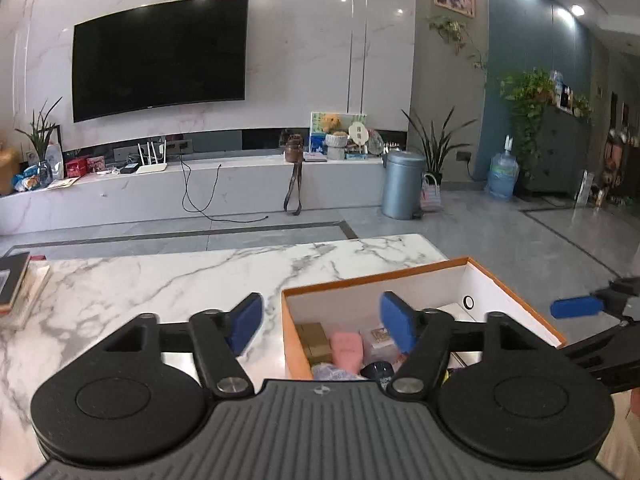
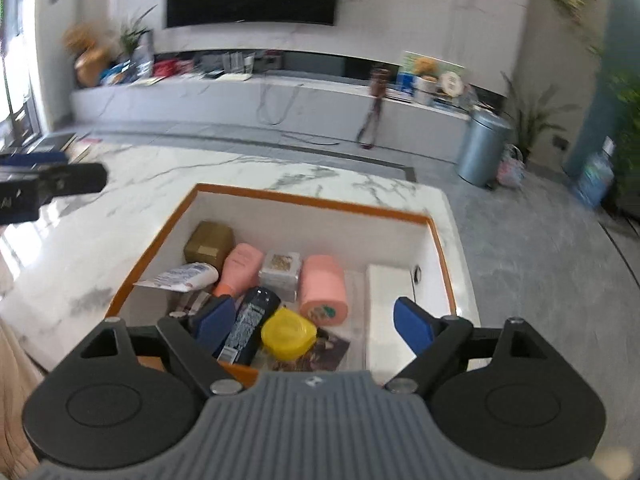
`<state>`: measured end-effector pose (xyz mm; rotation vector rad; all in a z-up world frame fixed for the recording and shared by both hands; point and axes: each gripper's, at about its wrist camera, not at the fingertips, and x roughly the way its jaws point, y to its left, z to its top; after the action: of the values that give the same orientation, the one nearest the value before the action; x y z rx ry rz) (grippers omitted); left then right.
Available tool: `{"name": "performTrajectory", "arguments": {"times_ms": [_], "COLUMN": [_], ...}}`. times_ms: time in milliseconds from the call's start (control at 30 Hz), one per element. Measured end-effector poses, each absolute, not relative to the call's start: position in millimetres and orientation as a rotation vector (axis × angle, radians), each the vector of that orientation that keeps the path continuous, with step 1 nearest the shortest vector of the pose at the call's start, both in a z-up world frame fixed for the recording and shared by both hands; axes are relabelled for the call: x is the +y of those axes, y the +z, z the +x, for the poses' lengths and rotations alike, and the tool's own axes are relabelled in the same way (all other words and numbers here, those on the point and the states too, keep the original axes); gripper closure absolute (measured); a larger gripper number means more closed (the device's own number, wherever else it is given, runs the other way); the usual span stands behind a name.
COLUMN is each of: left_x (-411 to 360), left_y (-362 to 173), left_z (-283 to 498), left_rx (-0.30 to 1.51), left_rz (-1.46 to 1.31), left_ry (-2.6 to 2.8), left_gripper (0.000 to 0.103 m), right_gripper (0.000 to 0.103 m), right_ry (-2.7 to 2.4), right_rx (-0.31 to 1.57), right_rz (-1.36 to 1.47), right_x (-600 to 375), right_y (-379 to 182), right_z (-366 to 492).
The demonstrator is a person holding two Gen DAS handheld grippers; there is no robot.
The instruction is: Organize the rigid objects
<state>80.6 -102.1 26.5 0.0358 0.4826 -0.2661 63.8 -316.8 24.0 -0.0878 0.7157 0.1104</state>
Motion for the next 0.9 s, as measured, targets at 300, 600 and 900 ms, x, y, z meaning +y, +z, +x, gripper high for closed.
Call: {"name": "performTrajectory", "arguments": {"times_ms": [300,600,900], "left_x": [-102.4,-94.1,-93.9], "left_y": [-21.5,-33.3,-34.4], "left_z": [63.5,49.7,48.4], "left_rx": [0.591,0.630,0.634], "left_rz": [0.049,0.012,0.009], "left_ry": [-0.196,-0.172,-0.164], "left_gripper": [0.010,0.002,0.002], "right_gripper": [0.013,0.010,0.010], "right_ry": [-0.016,-0.057,-0.052], "right_rx": [0.597,0.569,0.573], "right_rz": [-0.065,0.012,0.004], "right_x": [-303.8,-316.1,-314.6], "right_y": [-7.2,-23.0,-24.4], "right_z": [17.3,7.6,5.9]}}
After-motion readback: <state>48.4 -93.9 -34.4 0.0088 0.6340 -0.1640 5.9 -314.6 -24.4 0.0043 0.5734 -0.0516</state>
